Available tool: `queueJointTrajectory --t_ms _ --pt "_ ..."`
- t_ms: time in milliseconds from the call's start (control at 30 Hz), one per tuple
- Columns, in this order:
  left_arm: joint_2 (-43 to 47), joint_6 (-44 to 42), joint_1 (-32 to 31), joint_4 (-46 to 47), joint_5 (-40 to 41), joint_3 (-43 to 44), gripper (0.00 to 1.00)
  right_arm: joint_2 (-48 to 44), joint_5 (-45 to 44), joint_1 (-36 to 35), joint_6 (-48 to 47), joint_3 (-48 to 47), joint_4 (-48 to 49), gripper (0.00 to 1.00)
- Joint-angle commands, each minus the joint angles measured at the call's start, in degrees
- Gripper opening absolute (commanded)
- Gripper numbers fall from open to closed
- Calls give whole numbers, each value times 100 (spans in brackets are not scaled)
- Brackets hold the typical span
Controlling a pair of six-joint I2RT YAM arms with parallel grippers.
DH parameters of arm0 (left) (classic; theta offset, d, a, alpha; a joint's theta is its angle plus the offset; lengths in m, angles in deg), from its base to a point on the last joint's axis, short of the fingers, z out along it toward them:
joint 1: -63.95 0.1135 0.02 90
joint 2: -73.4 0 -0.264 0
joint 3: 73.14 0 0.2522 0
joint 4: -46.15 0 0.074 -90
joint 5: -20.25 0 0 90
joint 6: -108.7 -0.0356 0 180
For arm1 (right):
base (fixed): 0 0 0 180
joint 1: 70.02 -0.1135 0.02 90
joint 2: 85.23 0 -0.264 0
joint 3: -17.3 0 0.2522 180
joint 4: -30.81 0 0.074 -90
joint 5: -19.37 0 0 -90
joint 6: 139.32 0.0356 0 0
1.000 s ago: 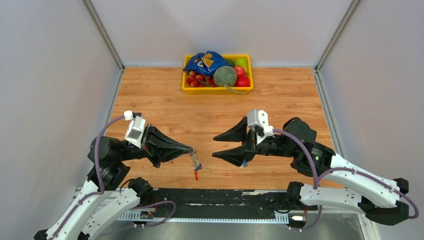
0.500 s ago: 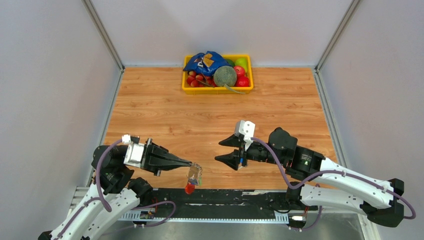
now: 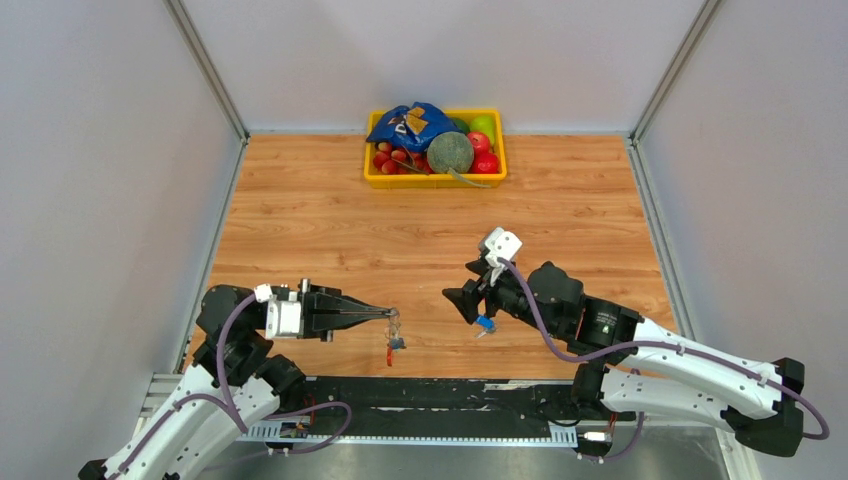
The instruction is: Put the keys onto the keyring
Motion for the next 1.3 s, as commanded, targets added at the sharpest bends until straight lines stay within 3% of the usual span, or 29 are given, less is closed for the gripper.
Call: queueJointTrajectory --t_ms 0,167,500,1267 --pt "-312 128 -8 -89 436 403 0 149 -687 375 786 -121 -390 71" --pt "-612 547 -8 -759 741 807 0 899 -116 1053 1296 -500 -1387 70" --pt "-32 682 -8 -1075 2074 633 0 1469 98 1511 2781 500 -1473 60" --pt "-99 517 -8 -1559 1739 517 0 1300 239 2314 3735 1774 -1200 50"
